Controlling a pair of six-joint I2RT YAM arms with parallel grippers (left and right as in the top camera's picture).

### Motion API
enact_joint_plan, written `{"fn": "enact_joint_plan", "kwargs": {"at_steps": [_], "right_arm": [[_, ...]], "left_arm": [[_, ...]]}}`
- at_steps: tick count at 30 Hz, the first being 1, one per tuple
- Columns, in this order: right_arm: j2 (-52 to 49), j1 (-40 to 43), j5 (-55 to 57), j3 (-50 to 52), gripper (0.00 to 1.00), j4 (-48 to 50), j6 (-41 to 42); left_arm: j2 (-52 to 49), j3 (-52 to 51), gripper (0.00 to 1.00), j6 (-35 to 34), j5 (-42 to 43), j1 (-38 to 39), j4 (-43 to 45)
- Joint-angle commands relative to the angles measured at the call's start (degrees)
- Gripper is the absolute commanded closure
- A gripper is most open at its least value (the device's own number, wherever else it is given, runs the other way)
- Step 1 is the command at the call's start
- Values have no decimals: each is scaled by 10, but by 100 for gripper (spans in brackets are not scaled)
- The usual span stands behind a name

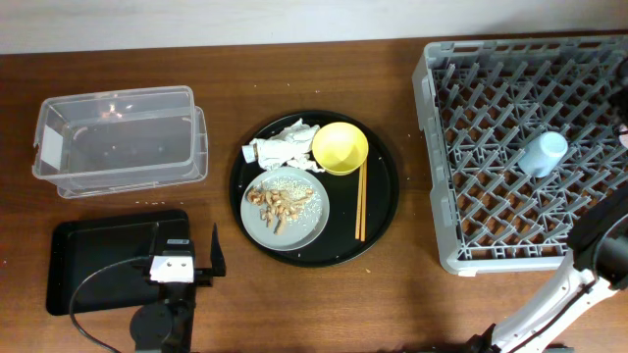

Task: Sort waste into correct bins and load items into the dishwasher rack

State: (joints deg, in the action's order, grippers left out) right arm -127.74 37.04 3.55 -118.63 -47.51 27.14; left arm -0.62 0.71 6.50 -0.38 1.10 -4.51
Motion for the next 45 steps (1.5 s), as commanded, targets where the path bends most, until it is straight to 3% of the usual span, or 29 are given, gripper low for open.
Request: {"fn": "enact_joint_plan", "kwargs": {"at_steps": [1,2,4,11,13,16,18,23,27,29,31,38,45], "right_arm": [[-3,-3,12,8,59,22,4],[-3,-3,12,8,75,26,4],[-2,-3,12,8,96,28,4],[89,-3,-135,5,96,-4,3],[116,1,-242,6,96,-40,-62],[111,20,-407,49,96,-85,-268],[110,63,-543,123,96,-51,-341],[99,148,-784,269,96,144,-368],[54,128,-794,285,96,226,-364],[22,128,-773,285,96,283,-290],[9,129,-765,285,96,293,-281],[17,149,-679,285,96,229,-252],[58,190,-672,284,92,153,-253]], "left_arm": [[2,-2,1,9,2,0,-3],[2,-2,1,9,2,0,-3],[2,-2,1,9,2,0,-3],[2,-2,0,9,2,0,-3],[2,-2,1,9,2,0,-3],[2,-2,1,9,2,0,-3],[2,-2,1,9,2,0,-3],[2,-2,1,9,2,0,-3],[2,-2,1,9,2,0,-3],[2,-2,1,9,2,0,-3],[2,-2,1,9,2,0,-3],[2,-2,1,9,2,0,-3],[2,-2,1,9,2,0,-3]]}}
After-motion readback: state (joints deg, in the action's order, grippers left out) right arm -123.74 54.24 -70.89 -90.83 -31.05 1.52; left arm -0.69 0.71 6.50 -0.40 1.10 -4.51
